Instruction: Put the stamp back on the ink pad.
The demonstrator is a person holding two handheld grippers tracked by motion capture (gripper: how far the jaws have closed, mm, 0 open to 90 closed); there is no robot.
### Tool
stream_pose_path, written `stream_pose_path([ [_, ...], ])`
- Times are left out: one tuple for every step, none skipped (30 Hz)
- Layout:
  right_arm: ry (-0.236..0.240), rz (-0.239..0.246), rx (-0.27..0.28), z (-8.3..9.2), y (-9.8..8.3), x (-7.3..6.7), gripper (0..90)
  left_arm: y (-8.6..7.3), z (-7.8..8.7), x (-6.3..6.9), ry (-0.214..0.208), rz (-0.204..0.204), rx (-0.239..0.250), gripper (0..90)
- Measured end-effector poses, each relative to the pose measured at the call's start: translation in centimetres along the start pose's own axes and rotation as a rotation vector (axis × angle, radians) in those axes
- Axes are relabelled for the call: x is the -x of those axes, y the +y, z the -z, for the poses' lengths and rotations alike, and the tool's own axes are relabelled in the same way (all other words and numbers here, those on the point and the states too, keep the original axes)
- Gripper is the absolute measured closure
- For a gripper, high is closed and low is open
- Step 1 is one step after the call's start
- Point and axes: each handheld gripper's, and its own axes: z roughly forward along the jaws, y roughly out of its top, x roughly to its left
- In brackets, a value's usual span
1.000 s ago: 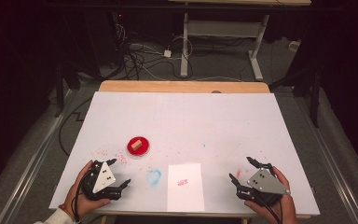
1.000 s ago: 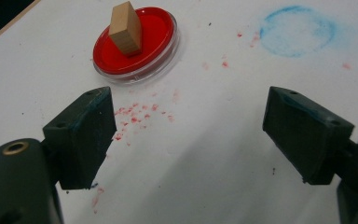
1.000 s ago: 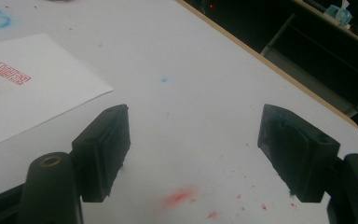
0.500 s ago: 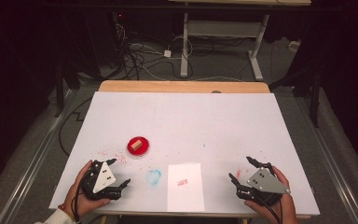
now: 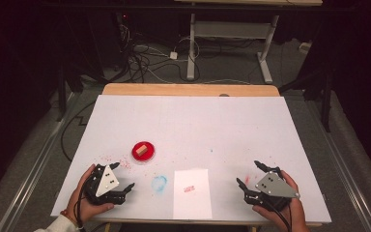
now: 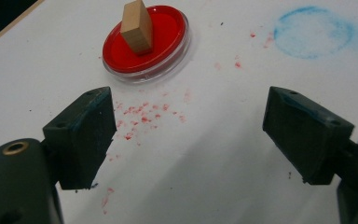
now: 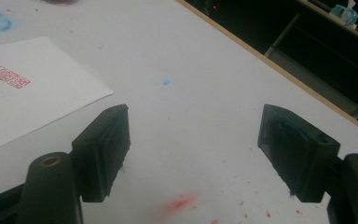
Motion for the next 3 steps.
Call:
stream_pose_path([
  [0.002,-0.001,-0.001,-0.05,-0.06,0.04,25.3,0.01,0.03,0.01,0.004,0.002,0.000,16.6],
  [0.005,-0.005,-0.003,-0.08,-0.11,0.10,25.3,-0.01,0.05,0.00,0.005,0.006,0.001,16.6],
  [0.005,-0.005,-0.004,-0.12,-0.13,0.16,25.2,-0.04,0.05,-0.03,0.006,0.007,-0.001,16.6],
])
